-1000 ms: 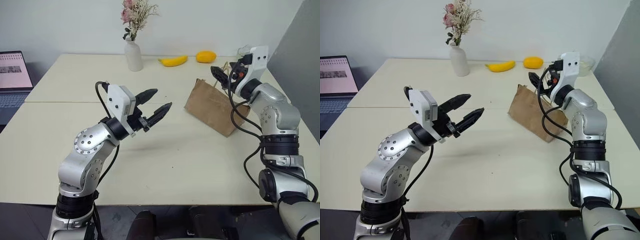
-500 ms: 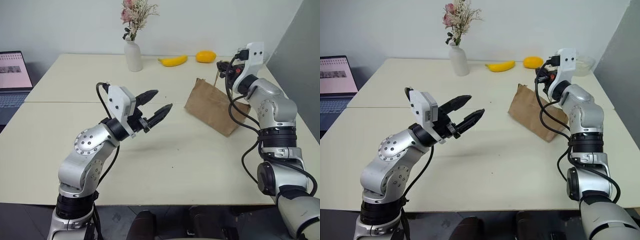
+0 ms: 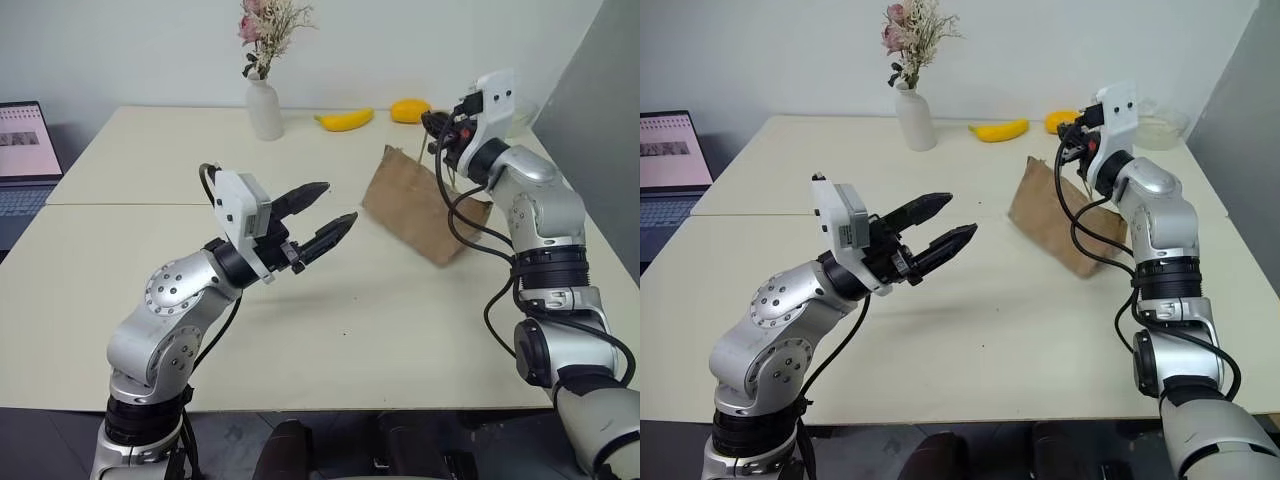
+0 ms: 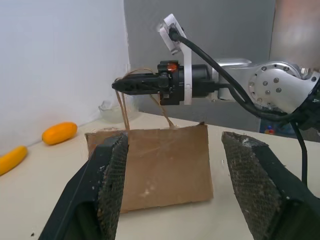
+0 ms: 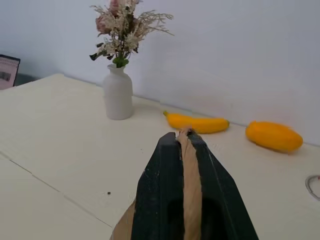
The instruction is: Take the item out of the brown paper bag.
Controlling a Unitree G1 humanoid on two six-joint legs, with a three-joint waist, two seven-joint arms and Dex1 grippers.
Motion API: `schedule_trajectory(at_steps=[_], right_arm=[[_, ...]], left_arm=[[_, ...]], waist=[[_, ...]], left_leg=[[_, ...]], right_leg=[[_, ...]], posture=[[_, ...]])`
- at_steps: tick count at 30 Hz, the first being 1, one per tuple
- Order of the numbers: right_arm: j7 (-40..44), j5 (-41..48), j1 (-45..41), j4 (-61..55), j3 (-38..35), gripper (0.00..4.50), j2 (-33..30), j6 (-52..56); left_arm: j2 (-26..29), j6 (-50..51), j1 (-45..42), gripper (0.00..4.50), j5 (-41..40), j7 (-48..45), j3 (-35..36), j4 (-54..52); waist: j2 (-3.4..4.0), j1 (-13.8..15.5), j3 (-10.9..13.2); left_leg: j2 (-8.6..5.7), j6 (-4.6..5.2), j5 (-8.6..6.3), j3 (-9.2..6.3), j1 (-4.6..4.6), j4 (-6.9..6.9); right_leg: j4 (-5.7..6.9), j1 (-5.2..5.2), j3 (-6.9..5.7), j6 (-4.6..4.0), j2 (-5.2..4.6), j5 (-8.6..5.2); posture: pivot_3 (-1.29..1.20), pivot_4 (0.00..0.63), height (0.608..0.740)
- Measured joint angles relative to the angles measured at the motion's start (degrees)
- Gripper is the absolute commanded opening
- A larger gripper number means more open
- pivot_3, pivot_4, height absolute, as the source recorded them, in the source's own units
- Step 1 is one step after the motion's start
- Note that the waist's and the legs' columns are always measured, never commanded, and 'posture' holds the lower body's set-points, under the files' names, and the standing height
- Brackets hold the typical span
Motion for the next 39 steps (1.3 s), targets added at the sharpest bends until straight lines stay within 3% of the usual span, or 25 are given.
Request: schedule_trajectory(at_steps=[8,23,39], right_arm=[[6.9,-1.4,-8.1,6.3,4.0,0.05,1.0,-7.5],[18.8,-11.3,-24.0,38.3,10.8,0.05,11.8,-34.6],[16.0,-22.9,-28.3,50.5,15.2,0.05,16.6,-50.9]], left_arm=[[1.5,0.0,7.6,3.11,0.2,2.9,2.9,-1.2],[1.5,-0.3,17.0,3.11,2.1,8.0,4.3,-5.5],[1.2,-1.3,16.5,3.11,3.8,8.9,4.0,-5.6]], waist=[[0.04,-0.4,0.2],[0.07,-0.9,0.3],[0.07,-0.9,0.3]], left_leg=[[0.03,0.00,0.00,-0.13,-0.04,0.00],[0.03,-0.01,0.00,-0.25,-0.04,0.00],[0.02,-0.02,0.01,-0.28,-0.04,0.00]], right_leg=[[-0.03,-0.03,0.01,-0.01,-0.03,0.00],[-0.02,-0.03,-0.03,-0.18,-0.24,0.09],[0.00,-0.03,-0.05,-0.36,-0.28,0.18]], posture=[[0.00,0.150,0.740],[0.00,0.150,0.740],[0.00,0.150,0.740]])
